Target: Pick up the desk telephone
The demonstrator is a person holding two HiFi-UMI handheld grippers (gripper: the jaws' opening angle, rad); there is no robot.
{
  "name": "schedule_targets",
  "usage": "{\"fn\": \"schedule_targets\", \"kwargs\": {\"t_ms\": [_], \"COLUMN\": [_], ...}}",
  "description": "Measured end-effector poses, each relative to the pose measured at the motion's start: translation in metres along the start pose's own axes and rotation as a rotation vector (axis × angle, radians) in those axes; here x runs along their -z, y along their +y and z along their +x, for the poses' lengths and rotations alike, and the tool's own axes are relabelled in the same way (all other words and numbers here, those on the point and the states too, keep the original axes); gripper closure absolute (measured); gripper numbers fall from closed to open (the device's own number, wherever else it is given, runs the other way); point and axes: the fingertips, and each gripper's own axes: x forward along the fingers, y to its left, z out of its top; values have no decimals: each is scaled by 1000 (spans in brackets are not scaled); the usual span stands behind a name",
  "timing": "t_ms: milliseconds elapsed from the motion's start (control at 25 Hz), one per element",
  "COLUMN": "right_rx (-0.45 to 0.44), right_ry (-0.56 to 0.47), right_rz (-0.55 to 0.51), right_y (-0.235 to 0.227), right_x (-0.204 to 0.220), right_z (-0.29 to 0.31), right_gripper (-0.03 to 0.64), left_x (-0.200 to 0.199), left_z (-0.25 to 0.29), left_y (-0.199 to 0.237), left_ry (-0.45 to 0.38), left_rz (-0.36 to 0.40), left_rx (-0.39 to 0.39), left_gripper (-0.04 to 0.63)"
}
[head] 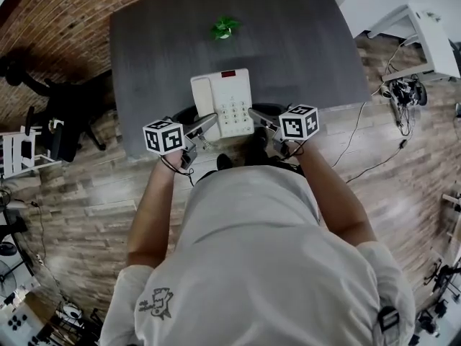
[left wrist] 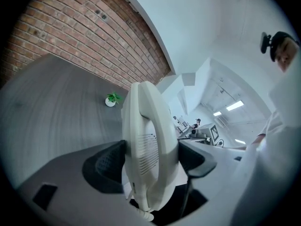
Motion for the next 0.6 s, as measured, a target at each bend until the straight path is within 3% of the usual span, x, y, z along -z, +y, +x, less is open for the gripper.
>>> {"fn": "schedule_targets", "kwargs": {"t_ms": [240, 600], "right_rx": [19, 5], "right_ry": [-14, 18], "right_rz": [-1, 1], "right_y": [29, 35], "right_x": [32, 29], "right_z": [-1, -4], "right_gripper": [548, 545], "left_x": [27, 24], "left_z": [-27, -32], "left_y": [-7, -13], "left_ry": [17, 10], "left_rz": [2, -23], "left_rx": [26, 18], "left_gripper": [227, 227]}}
